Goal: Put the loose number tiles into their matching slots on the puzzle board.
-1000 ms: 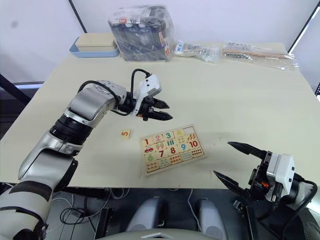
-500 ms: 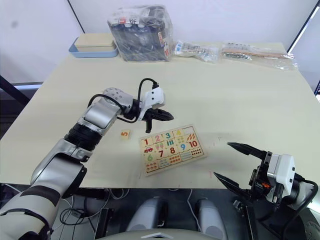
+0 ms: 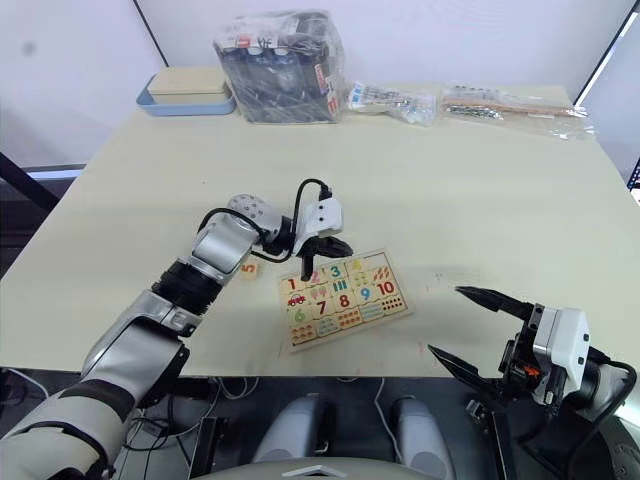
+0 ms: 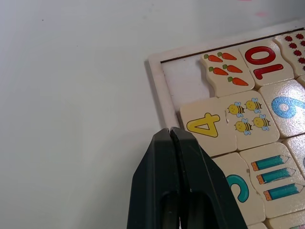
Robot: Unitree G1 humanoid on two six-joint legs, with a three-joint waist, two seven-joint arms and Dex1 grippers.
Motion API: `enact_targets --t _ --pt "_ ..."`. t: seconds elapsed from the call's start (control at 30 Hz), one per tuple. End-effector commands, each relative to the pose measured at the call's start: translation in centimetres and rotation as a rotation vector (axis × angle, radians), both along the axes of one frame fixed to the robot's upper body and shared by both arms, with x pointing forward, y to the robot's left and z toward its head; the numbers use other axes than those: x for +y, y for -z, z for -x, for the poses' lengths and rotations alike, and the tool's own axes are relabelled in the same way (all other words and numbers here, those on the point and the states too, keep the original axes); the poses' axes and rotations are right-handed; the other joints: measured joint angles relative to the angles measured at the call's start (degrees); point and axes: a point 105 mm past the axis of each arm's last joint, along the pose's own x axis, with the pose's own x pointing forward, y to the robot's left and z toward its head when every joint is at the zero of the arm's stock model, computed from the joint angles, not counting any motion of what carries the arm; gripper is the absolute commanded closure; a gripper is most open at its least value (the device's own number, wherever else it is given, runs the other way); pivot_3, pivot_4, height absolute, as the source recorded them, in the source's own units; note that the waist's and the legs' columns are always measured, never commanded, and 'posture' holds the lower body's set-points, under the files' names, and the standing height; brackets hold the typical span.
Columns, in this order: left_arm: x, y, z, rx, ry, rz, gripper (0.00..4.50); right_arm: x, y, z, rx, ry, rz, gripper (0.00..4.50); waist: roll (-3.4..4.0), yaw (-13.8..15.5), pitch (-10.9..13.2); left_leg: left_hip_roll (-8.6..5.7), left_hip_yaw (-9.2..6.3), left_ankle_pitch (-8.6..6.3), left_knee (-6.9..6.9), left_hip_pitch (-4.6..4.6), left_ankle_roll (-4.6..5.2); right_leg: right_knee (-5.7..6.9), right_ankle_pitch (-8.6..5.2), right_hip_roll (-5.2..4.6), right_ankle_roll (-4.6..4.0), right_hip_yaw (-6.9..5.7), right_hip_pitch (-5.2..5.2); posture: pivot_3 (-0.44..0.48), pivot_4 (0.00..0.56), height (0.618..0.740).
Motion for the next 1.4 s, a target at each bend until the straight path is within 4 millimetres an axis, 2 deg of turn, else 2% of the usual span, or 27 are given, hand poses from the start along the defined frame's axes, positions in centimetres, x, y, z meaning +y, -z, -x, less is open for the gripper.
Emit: enact_targets --t 0.03,0.57,1.4 --pt "-0.36 -0.87 0.03 -0.042 0.019 0.015 4.45 0.02 -1.13 0.17 -0.044 -0.008 0.003 0.0 0.0 0.0 0.0 0.0 0.0 0.0 0.0 0.0 0.0 0.0 0.0 0.0 0.0 0.0 0.0 0.0 0.15 0.74" --pt "0.07 -0.09 0.35 -0.039 0.021 -0.006 4.45 -0.03 -1.2 0.21 -0.043 -0.013 0.004 0.0 0.0 0.0 0.0 0.0 0.0 0.0 0.0 0.0 0.0 0.0 0.0 0.0 0.0 0.0 0.0 0.0 0.15 0.74" --pt "0.14 -0.16 0.54 -0.045 0.021 -0.006 4.45 -0.08 -0.95 0.13 -0.036 -0.016 0.001 0.0 0.0 0.0 0.0 0.0 0.0 0.0 0.0 0.0 0.0 0.0 0.0 0.0 0.0 0.0 0.01 0.0 0.15 0.74"
